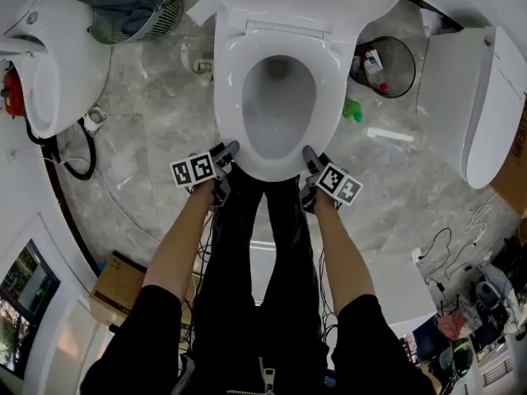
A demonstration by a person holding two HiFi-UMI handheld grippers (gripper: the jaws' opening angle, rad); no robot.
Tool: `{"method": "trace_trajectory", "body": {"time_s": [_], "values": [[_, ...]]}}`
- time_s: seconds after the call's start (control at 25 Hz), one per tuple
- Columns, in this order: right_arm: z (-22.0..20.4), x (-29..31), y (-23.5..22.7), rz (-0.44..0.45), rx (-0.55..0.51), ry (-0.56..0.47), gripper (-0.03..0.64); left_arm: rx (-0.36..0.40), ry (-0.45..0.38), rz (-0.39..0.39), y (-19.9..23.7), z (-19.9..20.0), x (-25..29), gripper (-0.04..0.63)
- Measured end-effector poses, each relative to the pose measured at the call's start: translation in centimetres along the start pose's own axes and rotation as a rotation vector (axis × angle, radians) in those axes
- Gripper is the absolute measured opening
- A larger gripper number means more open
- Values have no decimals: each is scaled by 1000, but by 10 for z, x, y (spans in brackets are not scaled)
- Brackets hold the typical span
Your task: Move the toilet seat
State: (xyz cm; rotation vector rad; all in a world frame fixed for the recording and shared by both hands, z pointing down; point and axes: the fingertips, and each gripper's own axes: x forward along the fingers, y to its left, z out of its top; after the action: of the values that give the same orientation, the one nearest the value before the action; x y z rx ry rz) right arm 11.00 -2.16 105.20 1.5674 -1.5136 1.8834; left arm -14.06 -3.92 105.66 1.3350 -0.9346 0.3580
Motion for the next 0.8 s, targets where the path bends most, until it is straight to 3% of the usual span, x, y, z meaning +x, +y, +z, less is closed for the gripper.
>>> {"method": "trace_trajectory", "body": {"time_s": [0.36,0.8], "values": [[1,-7,4,15,77,92,216,-56,27,11,-10,1,-11,178],[24,-77,50,160,144,85,179,-161,-92,-45,-70,17,-71,161]]}}
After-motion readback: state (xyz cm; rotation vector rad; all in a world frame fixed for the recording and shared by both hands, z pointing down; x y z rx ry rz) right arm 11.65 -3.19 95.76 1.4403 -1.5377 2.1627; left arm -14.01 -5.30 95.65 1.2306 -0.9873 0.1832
